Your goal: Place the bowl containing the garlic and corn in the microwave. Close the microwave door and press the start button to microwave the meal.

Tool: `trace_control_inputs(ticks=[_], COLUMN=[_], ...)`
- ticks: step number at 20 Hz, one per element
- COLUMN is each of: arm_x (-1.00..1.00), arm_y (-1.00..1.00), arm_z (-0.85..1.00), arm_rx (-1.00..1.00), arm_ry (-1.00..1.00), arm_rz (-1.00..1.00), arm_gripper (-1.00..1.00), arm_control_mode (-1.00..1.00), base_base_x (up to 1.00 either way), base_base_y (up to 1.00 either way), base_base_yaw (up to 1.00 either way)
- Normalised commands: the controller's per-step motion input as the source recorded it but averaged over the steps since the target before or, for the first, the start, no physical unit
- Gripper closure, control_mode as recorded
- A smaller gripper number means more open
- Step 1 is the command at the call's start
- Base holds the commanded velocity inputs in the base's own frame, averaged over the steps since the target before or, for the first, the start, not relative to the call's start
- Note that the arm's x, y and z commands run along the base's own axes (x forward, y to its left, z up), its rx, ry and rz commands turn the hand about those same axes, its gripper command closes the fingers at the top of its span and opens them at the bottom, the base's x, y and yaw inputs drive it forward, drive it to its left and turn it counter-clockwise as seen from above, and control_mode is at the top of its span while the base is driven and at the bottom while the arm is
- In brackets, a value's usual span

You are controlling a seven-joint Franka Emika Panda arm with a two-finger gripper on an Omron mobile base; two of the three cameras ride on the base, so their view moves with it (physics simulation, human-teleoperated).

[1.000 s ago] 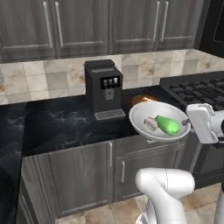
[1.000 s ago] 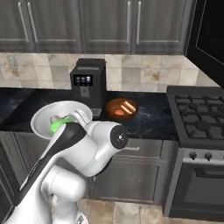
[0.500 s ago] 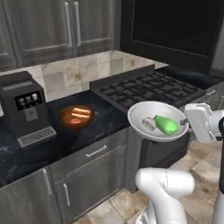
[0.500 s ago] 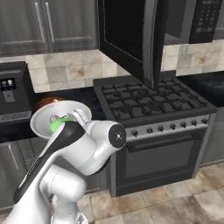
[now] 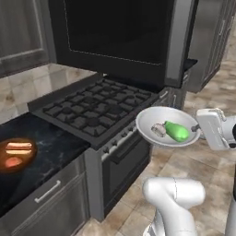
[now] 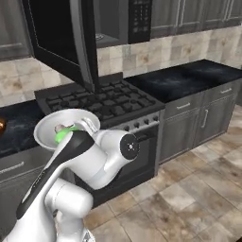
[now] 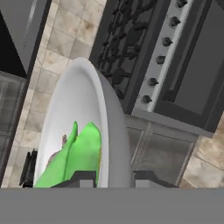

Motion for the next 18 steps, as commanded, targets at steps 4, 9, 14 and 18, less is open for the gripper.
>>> trace_control_inputs(ticks=[4, 9, 14, 18], arm_x=[0.0, 0.0, 0.0, 0.0], arm_y=[0.0, 0.0, 0.0, 0.0], arm_z=[0.0, 0.0, 0.0, 0.0], arm_rx=[0.0, 0.0, 0.0, 0.0], arm_ry=[0.0, 0.0, 0.0, 0.0], arm_rz=[0.0, 0.0, 0.0, 0.0], arm_gripper=[1.0, 1.0, 1.0, 1.0], arm_control_mode=[1.0, 1.0, 1.0, 1.0], base_base_x=[0.29, 0.35, 0.5, 0.82], base_base_y=[-0.85, -0.89, -0.43, -0.01], base_base_yaw=[-0.39, -0.46, -0.44, -0.25])
